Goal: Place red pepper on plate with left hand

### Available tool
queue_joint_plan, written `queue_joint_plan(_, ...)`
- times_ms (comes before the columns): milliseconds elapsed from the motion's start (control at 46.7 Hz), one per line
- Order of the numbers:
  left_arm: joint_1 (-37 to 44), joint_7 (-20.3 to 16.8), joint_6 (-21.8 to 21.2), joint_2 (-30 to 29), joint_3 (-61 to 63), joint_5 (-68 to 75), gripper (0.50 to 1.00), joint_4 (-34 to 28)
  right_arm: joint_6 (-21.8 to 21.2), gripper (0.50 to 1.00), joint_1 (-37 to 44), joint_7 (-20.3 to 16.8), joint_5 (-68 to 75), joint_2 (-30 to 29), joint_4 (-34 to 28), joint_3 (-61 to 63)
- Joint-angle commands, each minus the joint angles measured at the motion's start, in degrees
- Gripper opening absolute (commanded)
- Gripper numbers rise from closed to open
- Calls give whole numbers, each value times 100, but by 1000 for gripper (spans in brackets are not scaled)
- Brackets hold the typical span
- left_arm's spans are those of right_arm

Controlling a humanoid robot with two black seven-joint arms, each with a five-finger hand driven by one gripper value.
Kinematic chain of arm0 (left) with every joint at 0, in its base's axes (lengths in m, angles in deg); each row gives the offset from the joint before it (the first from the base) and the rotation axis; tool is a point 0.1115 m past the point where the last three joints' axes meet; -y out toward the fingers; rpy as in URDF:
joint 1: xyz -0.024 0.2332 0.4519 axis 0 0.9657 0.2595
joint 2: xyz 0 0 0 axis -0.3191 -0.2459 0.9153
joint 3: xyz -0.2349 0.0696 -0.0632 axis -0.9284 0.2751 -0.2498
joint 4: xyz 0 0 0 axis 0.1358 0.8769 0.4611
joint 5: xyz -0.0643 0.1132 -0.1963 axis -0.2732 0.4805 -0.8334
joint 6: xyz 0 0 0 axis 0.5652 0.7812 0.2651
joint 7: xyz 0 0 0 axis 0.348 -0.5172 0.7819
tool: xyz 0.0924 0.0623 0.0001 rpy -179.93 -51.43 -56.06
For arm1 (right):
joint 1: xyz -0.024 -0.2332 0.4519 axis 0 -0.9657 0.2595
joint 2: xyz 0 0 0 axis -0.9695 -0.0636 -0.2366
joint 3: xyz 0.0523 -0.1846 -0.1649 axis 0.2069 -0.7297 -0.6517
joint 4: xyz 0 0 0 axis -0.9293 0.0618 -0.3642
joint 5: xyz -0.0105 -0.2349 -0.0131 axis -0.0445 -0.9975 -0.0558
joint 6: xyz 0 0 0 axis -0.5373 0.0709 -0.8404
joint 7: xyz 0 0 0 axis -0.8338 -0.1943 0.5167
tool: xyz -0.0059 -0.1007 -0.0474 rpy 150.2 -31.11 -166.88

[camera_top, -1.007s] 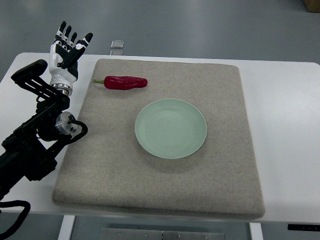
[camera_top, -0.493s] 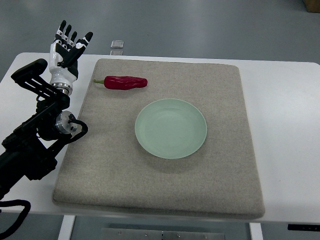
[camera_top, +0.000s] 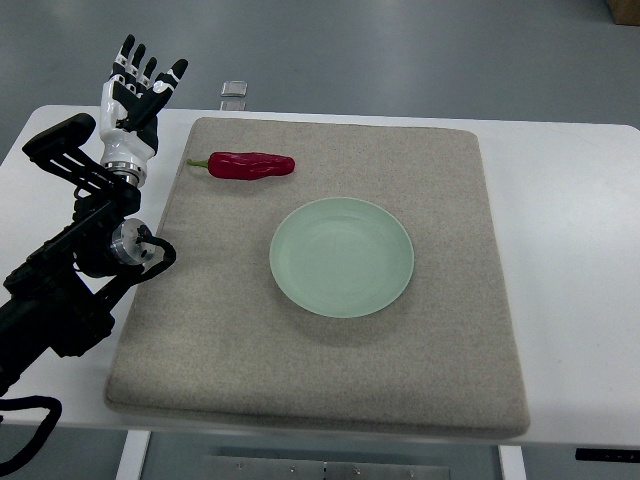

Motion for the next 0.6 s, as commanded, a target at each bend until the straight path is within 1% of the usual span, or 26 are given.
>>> queue_joint_plan(0, -21, 2, 33, -17, 86, 5, 1000, -17, 0, 932, -3, 0, 0, 0, 0, 0)
queue_joint_plan(578, -215, 2, 33, -123, 122, 778, 999, -123, 0, 932, 6, 0, 0, 0, 0, 0)
